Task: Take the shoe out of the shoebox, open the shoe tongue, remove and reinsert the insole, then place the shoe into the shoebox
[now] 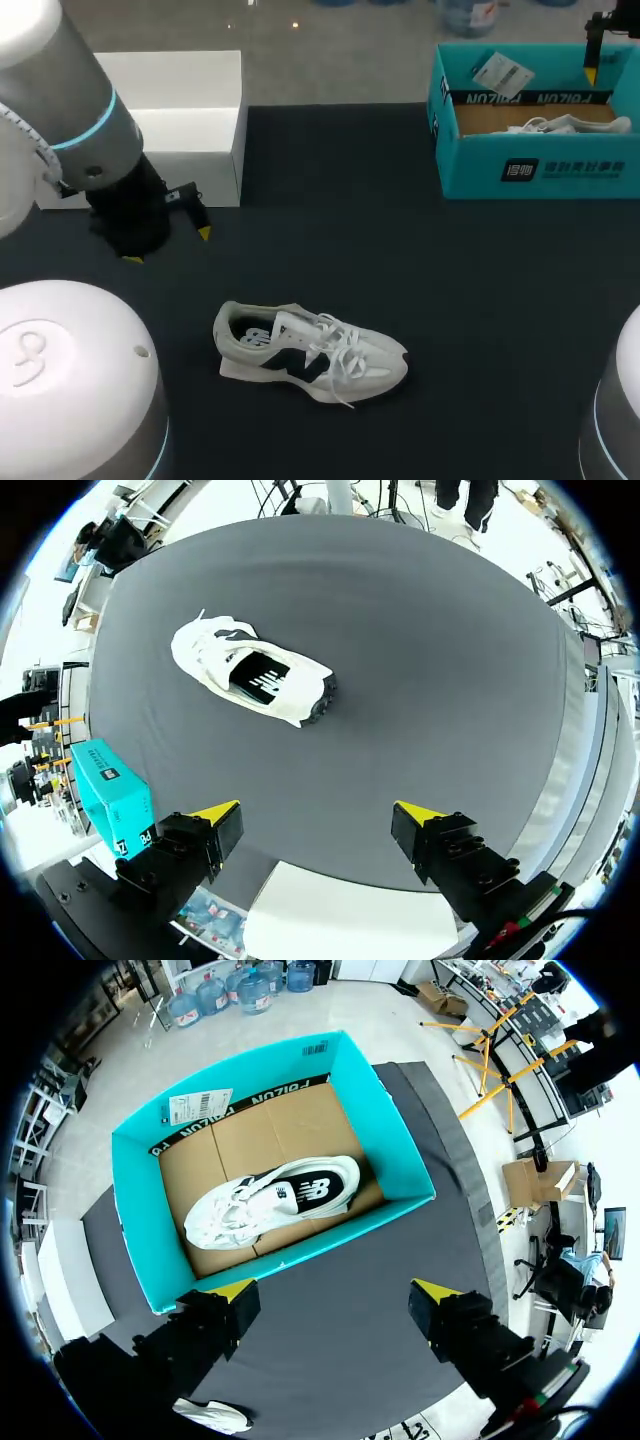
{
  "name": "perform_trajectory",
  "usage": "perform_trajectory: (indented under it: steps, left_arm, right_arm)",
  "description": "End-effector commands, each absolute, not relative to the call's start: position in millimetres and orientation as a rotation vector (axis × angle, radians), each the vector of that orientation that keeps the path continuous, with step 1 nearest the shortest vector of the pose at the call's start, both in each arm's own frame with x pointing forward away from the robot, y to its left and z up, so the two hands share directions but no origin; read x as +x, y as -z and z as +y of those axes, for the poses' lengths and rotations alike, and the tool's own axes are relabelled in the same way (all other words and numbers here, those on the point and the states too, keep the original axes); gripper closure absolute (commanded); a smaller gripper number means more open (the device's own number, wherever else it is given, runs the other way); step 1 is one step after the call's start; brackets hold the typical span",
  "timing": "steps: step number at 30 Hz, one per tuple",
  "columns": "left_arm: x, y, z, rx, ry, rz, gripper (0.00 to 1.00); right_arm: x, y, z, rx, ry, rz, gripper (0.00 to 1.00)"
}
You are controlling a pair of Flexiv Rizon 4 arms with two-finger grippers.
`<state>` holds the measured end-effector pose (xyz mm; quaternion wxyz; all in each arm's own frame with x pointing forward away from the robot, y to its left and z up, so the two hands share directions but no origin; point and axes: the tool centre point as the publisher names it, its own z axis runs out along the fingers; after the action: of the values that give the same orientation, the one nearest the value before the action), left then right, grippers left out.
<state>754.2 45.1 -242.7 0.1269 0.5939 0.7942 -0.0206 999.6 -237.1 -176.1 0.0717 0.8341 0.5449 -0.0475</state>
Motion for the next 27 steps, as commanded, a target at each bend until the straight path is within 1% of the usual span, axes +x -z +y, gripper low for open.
perform_trajectory:
  steps: [1,5,10,17,27]
  left_arm:
    - [747.0,245.4,59.0,1.631,0.235,2.145,0.00]
    - [747.0,245.4,59.0,1.631,0.235,2.145,0.00]
    - [750.7,242.6,80.4,1.255,0.683,2.350,0.00]
    - [730.5,247.1,87.1,1.070,1.055,2.537,0.00]
    - [732.0,271.1,101.2,0.661,1.549,2.695,0.00]
  right_arm:
    - [999.3,176.1,-237.3,2.507,0.141,1.637,0.00]
    - [999.3,176.1,-237.3,2.507,0.141,1.637,0.00]
    - [999.3,176.1,-237.3,2.507,0.141,1.637,0.00]
    - [999.3,176.1,-237.3,2.507,0.141,1.637,0.00]
    - [999.3,176.1,-237.3,2.507,0.141,1.637,0.00]
